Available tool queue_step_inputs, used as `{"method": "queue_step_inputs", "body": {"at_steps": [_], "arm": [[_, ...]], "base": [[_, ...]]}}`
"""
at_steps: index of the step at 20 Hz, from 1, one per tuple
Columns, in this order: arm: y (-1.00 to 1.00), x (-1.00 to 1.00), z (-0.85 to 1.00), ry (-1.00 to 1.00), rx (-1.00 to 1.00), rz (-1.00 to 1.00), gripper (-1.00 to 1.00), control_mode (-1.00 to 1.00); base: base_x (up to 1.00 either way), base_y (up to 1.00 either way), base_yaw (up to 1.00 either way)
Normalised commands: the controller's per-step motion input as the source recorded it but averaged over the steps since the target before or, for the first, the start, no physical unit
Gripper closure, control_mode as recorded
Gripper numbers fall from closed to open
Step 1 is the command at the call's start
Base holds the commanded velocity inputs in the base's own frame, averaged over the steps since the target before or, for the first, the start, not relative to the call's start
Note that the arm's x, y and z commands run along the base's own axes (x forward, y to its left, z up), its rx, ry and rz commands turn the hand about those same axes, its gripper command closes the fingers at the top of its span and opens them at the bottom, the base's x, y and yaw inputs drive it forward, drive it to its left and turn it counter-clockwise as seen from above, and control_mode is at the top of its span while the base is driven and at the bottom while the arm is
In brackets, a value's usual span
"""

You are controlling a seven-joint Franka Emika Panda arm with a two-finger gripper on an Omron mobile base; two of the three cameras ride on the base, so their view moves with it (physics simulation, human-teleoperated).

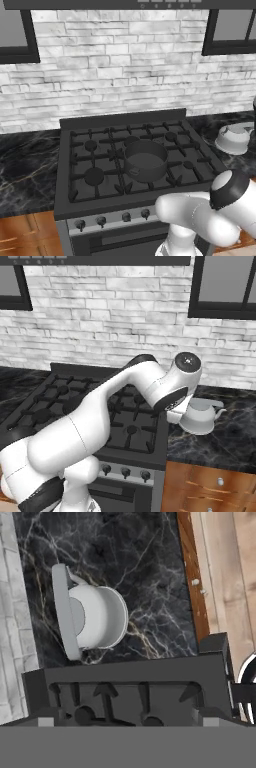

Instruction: Pick the kettle from the counter and place it on a stove burner. Then turn the burner on.

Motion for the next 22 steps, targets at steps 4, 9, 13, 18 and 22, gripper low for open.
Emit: {"method": "queue_step_inputs", "body": {"at_steps": [4, 9, 13, 18, 22], "arm": [[-0.27, 0.11, -0.14, 0.0, 0.0, 0.0, -1.0, -1.0], [-0.32, 0.09, -0.21, 0.03, 0.0, 0.0, -1.0, -1.0], [-0.25, 0.22, -0.18, 0.03, 0.0, 0.0, -1.0, -1.0], [-0.23, 0.29, -0.16, 0.02, 0.0, 0.0, -1.0, -1.0], [-0.14, 0.35, -0.07, 0.0, 0.0, 0.0, -1.0, -1.0]], "base": [[0.0, 0.0, 0.0], [0.0, 0.0, 0.0], [0.0, 0.0, 0.0], [0.0, 0.0, 0.0], [0.0, 0.0, 0.0]]}}
